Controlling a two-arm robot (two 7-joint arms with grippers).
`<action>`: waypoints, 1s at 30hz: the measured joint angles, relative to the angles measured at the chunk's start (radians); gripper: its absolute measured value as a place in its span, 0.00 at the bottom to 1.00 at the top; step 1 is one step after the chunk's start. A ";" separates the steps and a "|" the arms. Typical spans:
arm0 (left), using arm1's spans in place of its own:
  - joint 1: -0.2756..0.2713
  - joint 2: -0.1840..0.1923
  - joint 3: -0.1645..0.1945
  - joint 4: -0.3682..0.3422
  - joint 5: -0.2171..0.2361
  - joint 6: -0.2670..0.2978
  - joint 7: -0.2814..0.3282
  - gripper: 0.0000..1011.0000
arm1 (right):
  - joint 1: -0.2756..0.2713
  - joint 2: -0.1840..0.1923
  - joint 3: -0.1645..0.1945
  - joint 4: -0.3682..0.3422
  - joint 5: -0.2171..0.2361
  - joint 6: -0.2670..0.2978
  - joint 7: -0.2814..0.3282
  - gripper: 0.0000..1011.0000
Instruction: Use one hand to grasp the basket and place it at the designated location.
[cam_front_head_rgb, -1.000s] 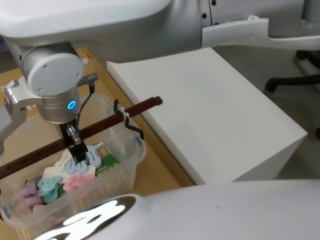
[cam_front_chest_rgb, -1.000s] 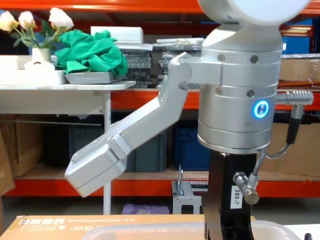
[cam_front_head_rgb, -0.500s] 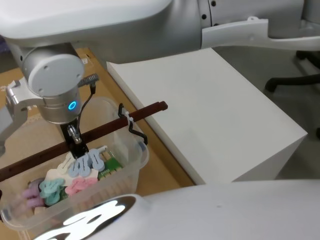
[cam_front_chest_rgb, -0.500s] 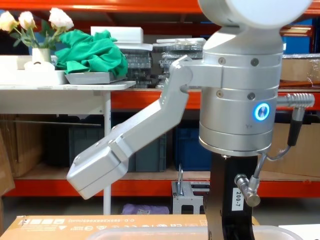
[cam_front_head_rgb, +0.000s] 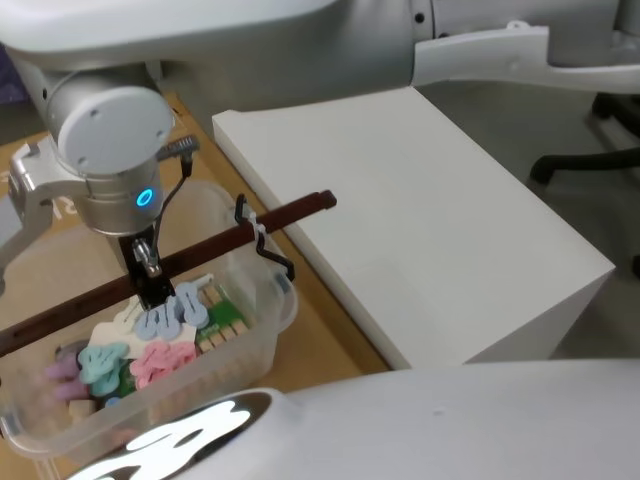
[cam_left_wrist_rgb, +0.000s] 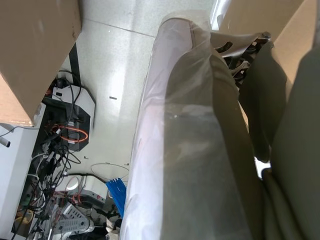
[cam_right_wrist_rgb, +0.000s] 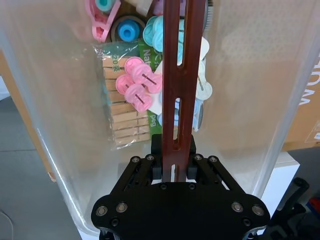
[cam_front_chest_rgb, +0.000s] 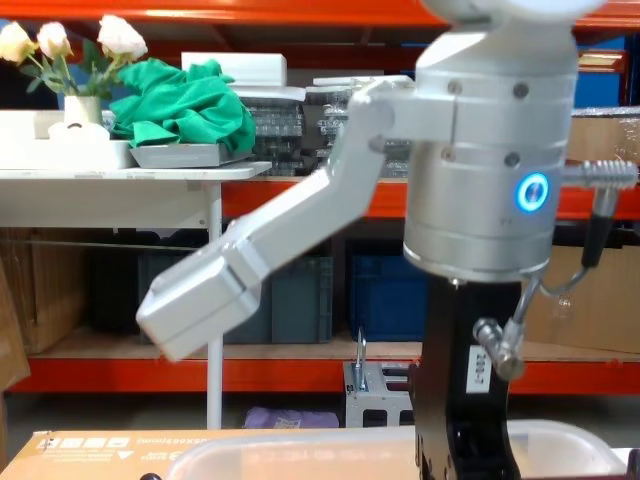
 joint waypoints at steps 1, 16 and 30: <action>0.000 0.000 0.000 0.000 0.000 0.000 0.000 0.00 | 0.002 0.002 0.001 -0.003 0.001 -0.001 0.000 0.24; 0.000 0.000 0.000 0.000 0.000 0.000 0.000 0.00 | 0.029 0.028 0.015 -0.049 0.010 -0.007 0.002 0.24; 0.000 0.000 0.000 0.000 0.000 0.000 0.000 0.00 | 0.024 0.028 0.040 -0.044 0.041 0.012 -0.008 0.24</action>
